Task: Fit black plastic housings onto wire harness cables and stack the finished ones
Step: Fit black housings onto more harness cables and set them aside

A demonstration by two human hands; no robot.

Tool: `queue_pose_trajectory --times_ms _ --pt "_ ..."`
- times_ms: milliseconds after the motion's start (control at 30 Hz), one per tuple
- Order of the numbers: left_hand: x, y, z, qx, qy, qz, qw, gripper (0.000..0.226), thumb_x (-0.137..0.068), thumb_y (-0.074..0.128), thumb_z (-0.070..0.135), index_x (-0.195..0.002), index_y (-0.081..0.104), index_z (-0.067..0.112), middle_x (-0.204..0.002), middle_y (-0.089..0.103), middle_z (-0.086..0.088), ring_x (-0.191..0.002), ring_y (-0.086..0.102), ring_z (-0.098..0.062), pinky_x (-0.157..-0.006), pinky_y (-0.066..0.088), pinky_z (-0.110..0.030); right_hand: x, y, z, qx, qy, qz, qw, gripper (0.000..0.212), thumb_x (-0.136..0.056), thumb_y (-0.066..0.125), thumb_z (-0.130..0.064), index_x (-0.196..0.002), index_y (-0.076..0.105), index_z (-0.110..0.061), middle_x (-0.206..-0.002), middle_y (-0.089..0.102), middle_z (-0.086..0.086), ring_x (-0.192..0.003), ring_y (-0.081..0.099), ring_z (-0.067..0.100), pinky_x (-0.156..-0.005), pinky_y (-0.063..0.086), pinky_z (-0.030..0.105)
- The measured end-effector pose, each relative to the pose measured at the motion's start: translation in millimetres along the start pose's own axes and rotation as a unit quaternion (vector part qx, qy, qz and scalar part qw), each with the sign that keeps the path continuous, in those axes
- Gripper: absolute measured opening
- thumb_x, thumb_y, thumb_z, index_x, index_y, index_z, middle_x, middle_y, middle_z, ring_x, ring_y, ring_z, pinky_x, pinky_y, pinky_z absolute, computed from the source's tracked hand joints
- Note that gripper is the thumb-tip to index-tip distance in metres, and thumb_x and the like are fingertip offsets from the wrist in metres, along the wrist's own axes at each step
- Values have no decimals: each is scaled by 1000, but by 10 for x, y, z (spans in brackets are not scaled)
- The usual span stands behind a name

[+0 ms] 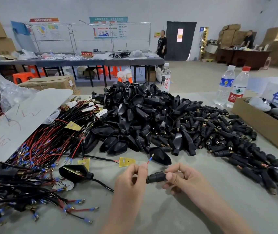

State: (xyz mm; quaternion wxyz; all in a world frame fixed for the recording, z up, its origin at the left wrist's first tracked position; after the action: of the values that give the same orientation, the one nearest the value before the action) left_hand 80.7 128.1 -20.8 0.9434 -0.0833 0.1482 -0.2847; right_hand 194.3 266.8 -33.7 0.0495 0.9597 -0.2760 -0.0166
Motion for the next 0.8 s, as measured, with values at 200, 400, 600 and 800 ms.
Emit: queue_pose_trajectory --times_ms 200,400,600,800 --pt "3 16 11 90 -36 -21 995 40 -99 50 42 -81 51 6 -52 46 1 -50 39 -14 -47 33 -22 10 -28 -39 -8 -9 41 999 29 -76 71 -22 -95 73 0 -83 75 17 -68 69 19 -52 51 23" --pt "-5 27 39 114 -9 -15 993 32 -101 48 32 -84 62 9 -70 66 4 -65 61 -10 -64 50 -22 6 -75 -72 2 -24 71 997 11 -91 64 -10 -91 73 -4 -83 75 14 -66 69 21 -50 52 25" --pt "-24 -45 21 116 9 2 993 24 -101 50 30 -89 63 14 -85 74 5 -84 70 -8 -75 50 -13 1 -144 -86 6 -31 106 994 15 -90 63 -18 -88 70 -4 -80 75 9 -65 69 20 -49 52 24" --pt "27 -4 -1 -86 81 -112 987 24 -95 39 56 -99 52 36 -86 69 8 -84 68 -13 -83 54 -44 0 -242 -69 9 -31 147 989 19 -94 60 -20 -89 67 -2 -83 75 15 -66 69 21 -50 53 26"
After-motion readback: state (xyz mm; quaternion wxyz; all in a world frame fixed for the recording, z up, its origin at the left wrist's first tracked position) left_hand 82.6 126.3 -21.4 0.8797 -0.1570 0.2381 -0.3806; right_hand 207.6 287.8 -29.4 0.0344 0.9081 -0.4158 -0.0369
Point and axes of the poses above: each hand's wrist, its own x-axis away from the middle knuckle, its own y-axis out of the palm, z = x × y, the point moved 5 cm from there along -x, towards the middle knuckle
